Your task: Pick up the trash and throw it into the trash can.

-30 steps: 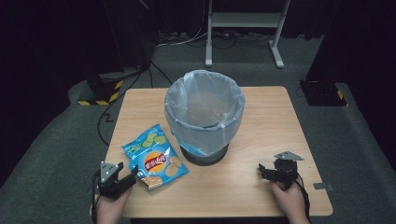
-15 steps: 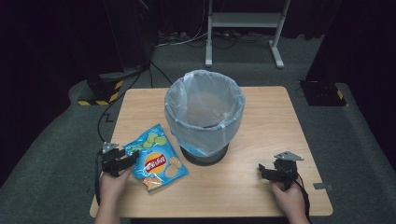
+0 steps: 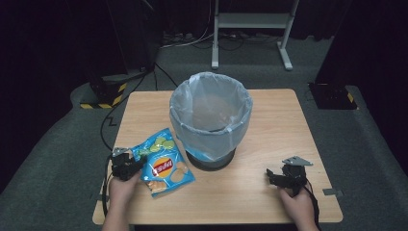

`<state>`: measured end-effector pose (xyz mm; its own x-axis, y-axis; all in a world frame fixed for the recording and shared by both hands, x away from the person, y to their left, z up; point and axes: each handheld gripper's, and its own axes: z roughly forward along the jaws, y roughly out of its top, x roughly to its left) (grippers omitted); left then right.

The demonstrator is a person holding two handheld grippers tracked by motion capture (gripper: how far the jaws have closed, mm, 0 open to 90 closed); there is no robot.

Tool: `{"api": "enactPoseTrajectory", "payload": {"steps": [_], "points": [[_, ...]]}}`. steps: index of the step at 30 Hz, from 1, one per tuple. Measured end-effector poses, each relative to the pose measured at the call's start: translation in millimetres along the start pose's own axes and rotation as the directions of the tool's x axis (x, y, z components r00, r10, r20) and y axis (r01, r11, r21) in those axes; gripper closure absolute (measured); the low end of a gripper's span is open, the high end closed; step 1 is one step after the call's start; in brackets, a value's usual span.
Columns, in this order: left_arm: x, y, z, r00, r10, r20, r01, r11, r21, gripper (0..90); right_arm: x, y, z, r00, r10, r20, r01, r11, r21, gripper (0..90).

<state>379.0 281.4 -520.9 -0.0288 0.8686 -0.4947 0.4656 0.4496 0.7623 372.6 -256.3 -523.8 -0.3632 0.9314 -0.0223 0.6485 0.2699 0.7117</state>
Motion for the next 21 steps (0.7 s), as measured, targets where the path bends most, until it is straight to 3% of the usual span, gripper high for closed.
{"api": "enactPoseTrajectory", "payload": {"steps": [5,8,9,11,14,15,16,17,18,21], "points": [[-8.3,-3.1,-14.0,0.9986,0.039,0.035,-0.038,0.9984,-0.043,87.5,0.5,0.0,-0.4,1.0000,-0.003,0.001,0.003,1.000,0.002,15.6],[-13.7,-1.1,-25.7,0.9978,0.032,0.059,-0.026,0.9943,-0.104,88.3,0.5,0.0,-0.4,1.0000,-0.002,0.001,0.002,1.000,0.002,15.7],[-14.8,-0.7,-29.6,0.9975,0.046,0.054,-0.040,0.9929,-0.112,88.5,0.6,0.0,-0.5,1.0000,-0.001,0.001,0.001,1.000,0.003,15.6],[-18.6,0.1,-36.3,0.9981,0.034,0.052,-0.026,0.9886,-0.148,88.7,0.5,0.0,-0.4,1.0000,-0.003,0.001,0.003,1.000,0.002,15.7],[-24.6,4.8,-53.4,0.9991,0.017,0.038,-0.008,0.9733,-0.230,88.8,0.4,0.0,-0.3,1.0000,-0.002,0.000,0.002,1.000,0.000,15.8],[-24.6,4.8,-53.4,0.9991,0.017,0.038,-0.008,0.9733,-0.230,88.8,0.4,0.0,-0.3,1.0000,-0.002,0.000,0.002,1.000,0.000,15.8],[-26.4,6.4,-57.8,0.9991,0.017,0.038,-0.007,0.9685,-0.249,88.8,0.4,0.0,-0.3,1.0000,-0.002,0.000,0.002,1.000,0.000,15.9],[-31.1,9.8,-66.1,0.9994,0.012,0.034,-0.001,0.9528,-0.304,88.7,0.5,0.0,-0.5,1.0000,-0.003,0.000,0.003,1.000,0.002,16.0],[-31.1,9.8,-66.1,0.9994,0.012,0.034,-0.001,0.9528,-0.304,88.7,0.5,0.0,-0.5,1.0000,-0.003,0.000,0.003,1.000,0.002,16.0],[-38.0,16.5,-79.0,0.9995,0.021,0.024,-0.011,0.9289,-0.370,88.7,0.6,0.0,-0.6,1.0000,-0.004,0.000,0.004,1.000,0.001,16.2]]}}
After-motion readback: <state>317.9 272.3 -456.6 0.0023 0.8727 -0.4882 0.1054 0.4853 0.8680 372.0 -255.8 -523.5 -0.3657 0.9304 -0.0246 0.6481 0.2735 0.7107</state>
